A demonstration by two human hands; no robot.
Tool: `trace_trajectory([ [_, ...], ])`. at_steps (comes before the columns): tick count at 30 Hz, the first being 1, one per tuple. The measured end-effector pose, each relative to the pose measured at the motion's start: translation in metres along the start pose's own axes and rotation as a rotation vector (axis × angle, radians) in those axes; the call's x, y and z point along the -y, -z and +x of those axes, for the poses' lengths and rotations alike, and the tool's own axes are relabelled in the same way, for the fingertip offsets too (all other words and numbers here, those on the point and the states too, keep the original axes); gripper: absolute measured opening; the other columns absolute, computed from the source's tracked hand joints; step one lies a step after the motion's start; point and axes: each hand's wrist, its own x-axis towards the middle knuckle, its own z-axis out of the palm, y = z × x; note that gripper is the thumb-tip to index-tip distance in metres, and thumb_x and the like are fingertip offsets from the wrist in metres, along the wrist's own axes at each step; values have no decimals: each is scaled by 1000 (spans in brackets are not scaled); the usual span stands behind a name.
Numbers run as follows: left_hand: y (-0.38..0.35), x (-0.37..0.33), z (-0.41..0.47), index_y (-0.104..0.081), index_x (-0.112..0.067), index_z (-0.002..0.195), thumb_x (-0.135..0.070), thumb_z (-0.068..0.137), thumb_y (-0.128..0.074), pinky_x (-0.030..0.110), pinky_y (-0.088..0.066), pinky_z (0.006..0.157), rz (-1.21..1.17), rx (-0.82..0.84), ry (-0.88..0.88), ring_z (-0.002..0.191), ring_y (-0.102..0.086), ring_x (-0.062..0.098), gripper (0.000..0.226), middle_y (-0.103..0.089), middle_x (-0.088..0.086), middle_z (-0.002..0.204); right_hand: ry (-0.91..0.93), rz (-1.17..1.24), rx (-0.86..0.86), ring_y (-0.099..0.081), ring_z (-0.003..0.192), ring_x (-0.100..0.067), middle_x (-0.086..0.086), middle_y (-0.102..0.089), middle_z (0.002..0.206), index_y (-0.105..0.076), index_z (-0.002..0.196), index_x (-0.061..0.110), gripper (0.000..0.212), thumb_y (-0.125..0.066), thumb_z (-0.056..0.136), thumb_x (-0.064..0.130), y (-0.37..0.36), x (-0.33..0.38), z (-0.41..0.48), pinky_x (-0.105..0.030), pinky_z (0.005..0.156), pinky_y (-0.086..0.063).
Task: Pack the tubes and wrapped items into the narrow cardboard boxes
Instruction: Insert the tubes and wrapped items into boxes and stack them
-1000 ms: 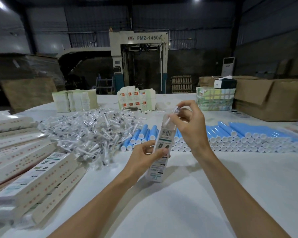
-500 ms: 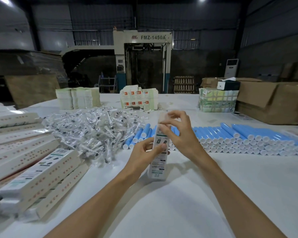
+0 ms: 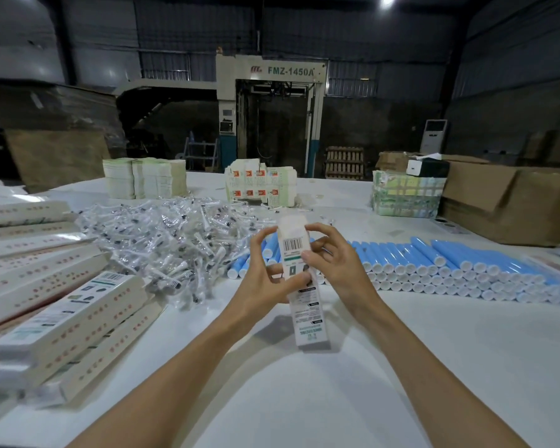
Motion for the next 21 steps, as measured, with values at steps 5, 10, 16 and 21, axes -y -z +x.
trace_trajectory([
  [5, 0, -2, -1, -40, -57, 147, -14, 93, -85, 30, -63, 70, 39, -9, -21, 101, -79, 24, 82, -81, 3, 113, -25, -4, -32, -74, 98, -18, -1, -70, 100, -65, 132, 27, 40, -72, 93, 21, 2, -4, -1, -26, 82, -58],
  [10, 2, -4, -1, -45, -63, 150, -28, 93, -84, 35, -65, 73, 83, -57, -32, 115, -71, 22, 78, -76, -5, 123, -49, 16, -37, -73, 104, -24, -7, -73, 111, -68, 124, 25, 37, -75, 89, 35, 2, -2, 0, -30, 87, -59],
  [16, 5, -5, 4, -54, -51, 148, -32, 97, -80, 46, -67, 71, 166, -40, -23, 110, -75, 17, 60, -77, 1, 119, -72, 100, -88, -72, 101, -19, -4, -76, 111, -73, 114, 30, 28, -79, 87, 38, 7, -14, -9, -26, 79, -58],
  [21, 8, -2, 2, -57, -48, 142, -35, 95, -81, 49, -66, 69, 163, -5, 32, 100, -80, 29, 54, -77, 1, 121, -76, 93, -36, -71, 103, -22, -6, -76, 113, -69, 121, 17, 31, -75, 93, 29, 4, -17, -13, -29, 82, -57],
])
